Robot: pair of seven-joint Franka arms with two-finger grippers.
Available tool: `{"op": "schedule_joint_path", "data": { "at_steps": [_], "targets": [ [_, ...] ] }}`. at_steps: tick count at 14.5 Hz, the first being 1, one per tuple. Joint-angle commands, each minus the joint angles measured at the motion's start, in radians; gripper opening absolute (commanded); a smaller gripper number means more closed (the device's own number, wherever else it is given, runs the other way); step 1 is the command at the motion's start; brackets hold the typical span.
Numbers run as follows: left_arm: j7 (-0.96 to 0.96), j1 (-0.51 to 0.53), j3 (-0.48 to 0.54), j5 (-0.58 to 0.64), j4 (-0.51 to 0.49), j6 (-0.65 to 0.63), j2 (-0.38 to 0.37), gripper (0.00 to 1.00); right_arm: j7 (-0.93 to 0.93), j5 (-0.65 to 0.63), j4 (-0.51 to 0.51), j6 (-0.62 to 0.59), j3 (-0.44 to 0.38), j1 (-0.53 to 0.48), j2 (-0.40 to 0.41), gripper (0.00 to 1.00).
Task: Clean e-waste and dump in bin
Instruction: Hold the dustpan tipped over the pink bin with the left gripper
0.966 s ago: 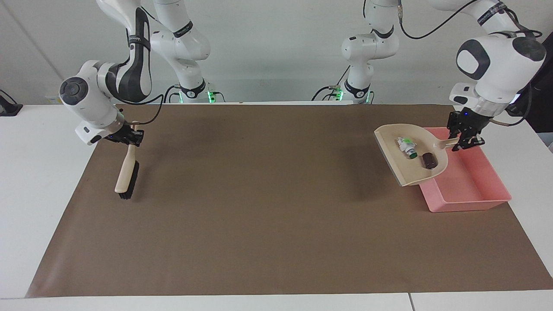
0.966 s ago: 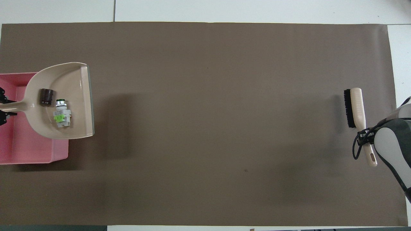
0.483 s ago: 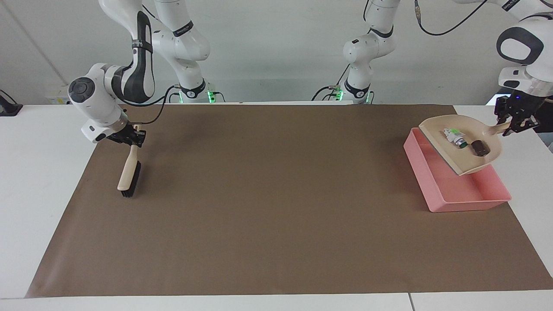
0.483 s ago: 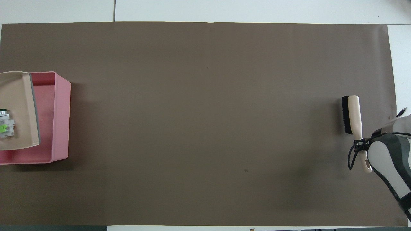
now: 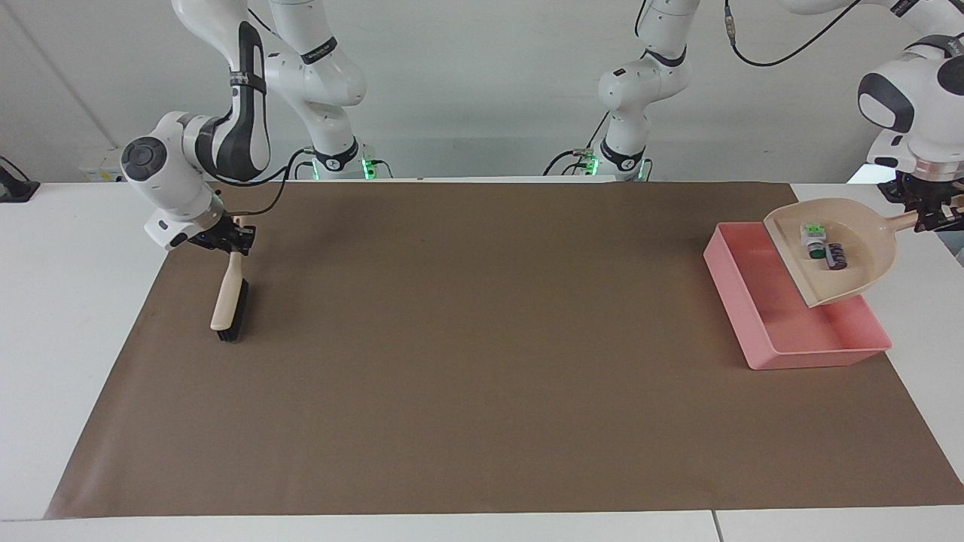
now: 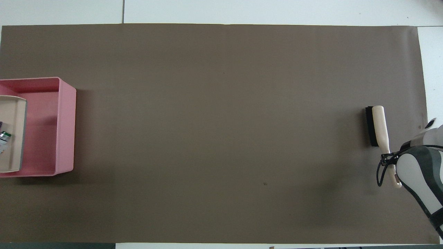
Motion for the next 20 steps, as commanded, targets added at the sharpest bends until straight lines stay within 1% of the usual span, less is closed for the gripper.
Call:
{"op": "schedule_joint_path", "data": {
  "at_steps": [1, 3, 6, 7, 8, 9, 10, 12, 14, 15, 16, 18, 19, 20],
  "targets": [
    [-0.138, -0.040, 0.003, 0.206, -0.040, 0.020, -0.001, 0.00, -0.025, -0.017, -0.027, 0.011, 0.016, -0.028, -0.033, 0.16],
    [-0.214, -0.054, 0.004, 0.310, -0.048, 0.007, -0.001, 0.00, -0.016, -0.017, -0.028, 0.014, 0.016, -0.028, -0.033, 0.17],
    [-0.215, -0.057, 0.003, 0.463, -0.026, -0.033, -0.001, 0.00, 0.019, -0.016, -0.031, 0.015, 0.018, -0.028, -0.034, 0.18],
    [-0.214, -0.072, 0.003, 0.508, -0.017, -0.059, -0.003, 0.00, 0.022, -0.014, -0.031, 0.015, 0.018, -0.028, -0.034, 0.18],
    [-0.215, -0.089, 0.003, 0.537, -0.003, -0.091, -0.003, 0.00, 0.028, -0.014, -0.031, 0.018, 0.018, -0.028, -0.034, 0.19],
    [-0.215, -0.100, 0.001, 0.545, 0.017, -0.119, -0.006, 0.00, 0.033, -0.014, -0.031, 0.018, 0.018, -0.028, -0.034, 0.22],
    [-0.215, -0.118, 0.000, 0.554, 0.026, -0.151, -0.006, 0.00, 0.033, -0.014, -0.031, 0.018, 0.018, -0.028, -0.034, 0.32],
    [-0.217, -0.160, 0.000, 0.594, 0.028, -0.200, -0.015, 0.00, 0.033, -0.013, -0.031, 0.018, 0.018, -0.028, -0.034, 0.42],
    [-0.214, -0.166, -0.006, 0.588, 0.044, -0.220, -0.030, 0.00, 0.030, -0.013, -0.031, 0.018, 0.018, -0.028, -0.034, 0.64],
    [-0.211, -0.172, -0.011, 0.581, 0.048, -0.227, -0.049, 0.00, 0.025, -0.014, -0.024, 0.015, 0.018, -0.025, -0.031, 0.87],
    [-0.209, -0.187, -0.016, 0.567, 0.045, -0.233, -0.066, 0.02, 0.022, -0.002, 0.001, -0.003, 0.019, -0.022, -0.027, 1.00],
    [-0.206, -0.224, -0.016, 0.446, 0.046, -0.262, -0.087, 0.03, 0.025, -0.001, 0.086, -0.012, 0.019, -0.007, -0.001, 1.00],
    [-0.205, -0.241, -0.016, 0.394, 0.048, -0.273, -0.096, 0.03, 0.024, -0.002, 0.143, -0.024, 0.025, 0.001, 0.001, 1.00],
    [-0.206, -0.264, -0.017, 0.351, 0.046, -0.288, -0.107, 0.03, 0.030, -0.001, 0.189, -0.047, 0.032, 0.034, -0.007, 1.00]
  ]
}}
